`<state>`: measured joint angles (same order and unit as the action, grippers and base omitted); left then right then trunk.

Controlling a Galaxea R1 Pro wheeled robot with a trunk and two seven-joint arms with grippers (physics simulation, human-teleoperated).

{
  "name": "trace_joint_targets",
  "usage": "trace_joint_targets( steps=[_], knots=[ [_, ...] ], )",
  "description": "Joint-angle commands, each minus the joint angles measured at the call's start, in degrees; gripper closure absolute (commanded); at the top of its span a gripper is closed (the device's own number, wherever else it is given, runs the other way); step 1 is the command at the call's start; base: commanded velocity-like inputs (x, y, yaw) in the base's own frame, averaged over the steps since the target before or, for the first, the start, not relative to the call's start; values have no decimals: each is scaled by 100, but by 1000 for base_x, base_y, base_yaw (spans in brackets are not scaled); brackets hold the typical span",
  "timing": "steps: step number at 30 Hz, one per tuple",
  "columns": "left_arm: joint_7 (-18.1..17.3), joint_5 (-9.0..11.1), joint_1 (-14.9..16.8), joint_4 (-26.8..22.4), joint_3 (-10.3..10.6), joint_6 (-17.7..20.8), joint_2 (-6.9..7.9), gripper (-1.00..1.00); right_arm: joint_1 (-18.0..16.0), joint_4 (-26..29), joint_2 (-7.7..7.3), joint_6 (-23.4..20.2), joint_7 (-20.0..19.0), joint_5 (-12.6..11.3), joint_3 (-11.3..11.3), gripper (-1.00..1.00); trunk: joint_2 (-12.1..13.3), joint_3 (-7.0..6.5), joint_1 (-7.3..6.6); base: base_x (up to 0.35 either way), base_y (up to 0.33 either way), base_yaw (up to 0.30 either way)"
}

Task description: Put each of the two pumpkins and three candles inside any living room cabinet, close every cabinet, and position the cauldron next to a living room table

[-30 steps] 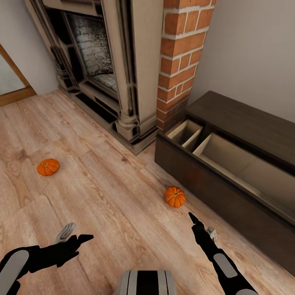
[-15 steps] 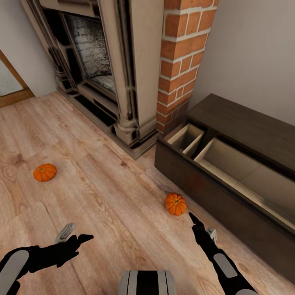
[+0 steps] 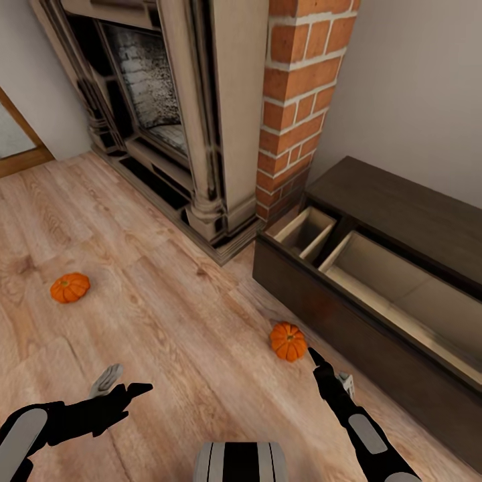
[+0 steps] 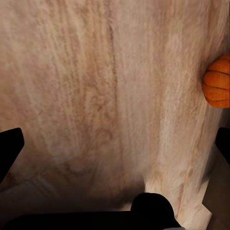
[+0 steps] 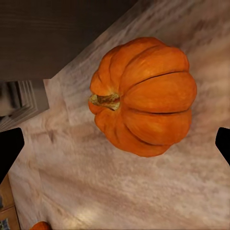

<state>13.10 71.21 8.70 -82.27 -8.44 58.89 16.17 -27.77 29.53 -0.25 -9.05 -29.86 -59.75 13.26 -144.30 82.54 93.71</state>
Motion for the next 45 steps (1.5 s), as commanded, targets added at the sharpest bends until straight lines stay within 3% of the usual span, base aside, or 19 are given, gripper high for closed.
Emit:
trace_joint_targets(
  steps=[1, 10, 36, 45],
  knots=[
    [0, 3, 0, 0, 0, -1, 0, -100, 0, -1, 1, 0, 2, -1, 0, -100, 0, 0, 0, 164, 0, 0],
    [-4, 6, 0, 0, -2, -8, 0, -100, 0, 0, -1, 0, 46, -1, 1, -100, 0, 0, 0, 47, -11, 0],
    [-9, 7, 0, 0, -8, -9, 0, -100, 0, -3, 7, 9, 78, 7, 1, -100, -35, 576, 67, 0, -1, 0],
    [-9, 7, 0, 0, -7, -9, 0, -100, 0, -9, 11, 9, 81, 7, -1, -100, -35, 576, 67, 3, 0, 0]
  ],
)
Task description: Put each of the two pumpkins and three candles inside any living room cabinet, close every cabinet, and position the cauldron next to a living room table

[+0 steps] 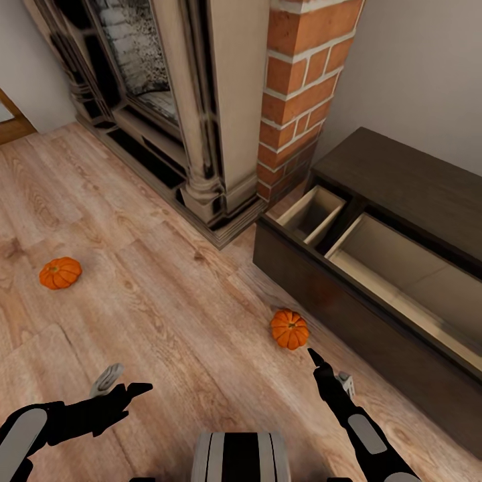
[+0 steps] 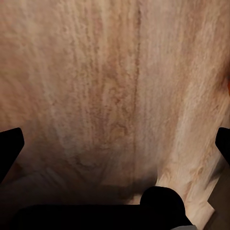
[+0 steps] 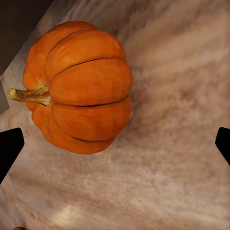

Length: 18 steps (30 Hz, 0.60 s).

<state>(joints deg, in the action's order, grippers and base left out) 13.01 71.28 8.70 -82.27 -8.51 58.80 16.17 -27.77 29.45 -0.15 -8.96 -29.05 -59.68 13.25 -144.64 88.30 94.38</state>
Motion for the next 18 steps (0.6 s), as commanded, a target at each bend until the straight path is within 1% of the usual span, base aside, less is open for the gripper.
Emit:
trace_joint_targets(
  steps=[1, 8, 18],
  knots=[
    [0, 0, 0, 0, -1, 0, 0, -100, 0, 0, 2, 0, -2, 0, -3, -100, 0, 0, 0, 98, 0, 0],
    [0, 0, 0, 0, 1, 0, 0, -100, 0, 0, 6, 0, 0, 0, -6, -100, 0, 0, 0, 231, 0, 0],
    [0, 0, 0, 0, 0, 0, 0, -100, 0, 0, 6, 0, 4, 0, -14, -100, 0, 0, 0, 65, 0, 0]
  ],
)
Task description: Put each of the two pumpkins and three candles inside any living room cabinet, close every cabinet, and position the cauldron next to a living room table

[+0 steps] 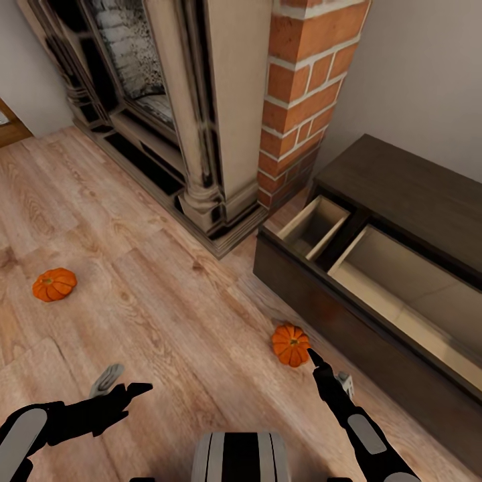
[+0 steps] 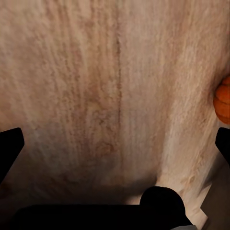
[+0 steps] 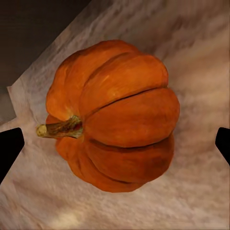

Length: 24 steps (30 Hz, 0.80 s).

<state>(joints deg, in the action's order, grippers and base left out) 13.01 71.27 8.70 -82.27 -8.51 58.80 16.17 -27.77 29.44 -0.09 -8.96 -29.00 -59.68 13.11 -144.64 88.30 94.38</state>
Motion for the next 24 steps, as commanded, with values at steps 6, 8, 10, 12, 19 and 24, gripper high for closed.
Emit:
trace_joint_targets(
  steps=[6, 8, 10, 12, 19, 24],
  knots=[
    [0, 1, 0, 0, 0, 0, 0, -100, -1, 0, 0, 0, 0, 0, -6, -100, 0, 0, 0, 99, 0, 0],
    [0, -1, 0, 0, -1, 0, 0, -100, 0, 0, 0, -1, 0, 0, -11, -100, 0, 0, 0, 18, 0, 0],
    [0, -5, 0, 0, -1, 0, 0, -100, 0, 0, 0, 0, 0, 0, -17, -100, 0, 0, 0, 6, 0, 0],
    [0, -2, 0, 0, -1, 0, 0, -100, -2, 0, 0, 0, 0, 0, -18, -100, 0, 0, 0, 2, 0, 0],
    [0, 0, 0, 0, -1, 0, 0, -100, 0, 0, 0, -1, 0, 1, -27, -100, 0, 0, 0, 0, 6, 0],
    [-3, 1, 0, 0, -1, 0, 0, -100, 0, 0, 0, 0, 4, 0, -28, -100, 0, 0, 0, 0, 5, 0]
  ],
)
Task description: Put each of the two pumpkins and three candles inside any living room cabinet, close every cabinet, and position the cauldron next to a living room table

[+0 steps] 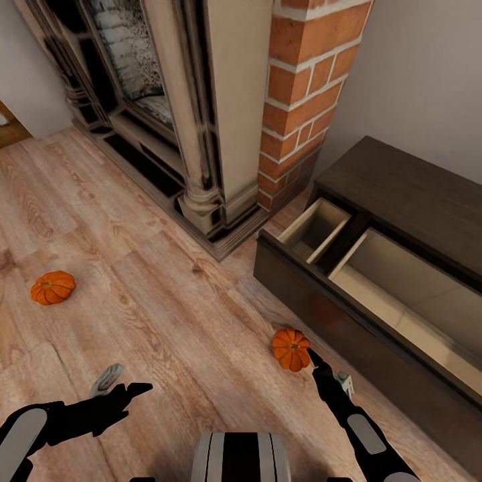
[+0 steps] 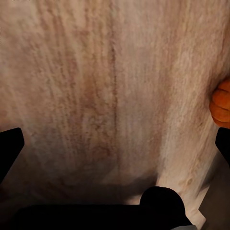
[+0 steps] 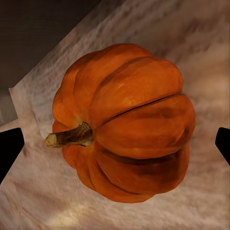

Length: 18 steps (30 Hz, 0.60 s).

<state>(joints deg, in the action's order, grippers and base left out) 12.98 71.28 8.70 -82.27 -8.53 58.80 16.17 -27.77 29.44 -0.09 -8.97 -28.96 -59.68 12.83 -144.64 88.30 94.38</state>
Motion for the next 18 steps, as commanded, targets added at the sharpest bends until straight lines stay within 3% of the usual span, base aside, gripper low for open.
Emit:
trace_joint_targets(
  steps=[1, 7, 18],
  knots=[
    [-2, 0, 0, -3, 0, 0, 0, -100, 0, 0, 0, 0, 2, 0, 0, -100, 0, 0, 0, 0, 1, 0],
    [1, 0, 0, -1, 0, 0, -7, -100, -1, 0, 0, -7, 176, 0, 0, -100, 0, 0, 0, 0, 0, 0],
    [-5, 0, 0, 0, 0, 0, 0, -100, 0, 0, 7, -9, 380, 7, 0, -100, -12, 199, 23, 0, 0, 0]
  ],
)
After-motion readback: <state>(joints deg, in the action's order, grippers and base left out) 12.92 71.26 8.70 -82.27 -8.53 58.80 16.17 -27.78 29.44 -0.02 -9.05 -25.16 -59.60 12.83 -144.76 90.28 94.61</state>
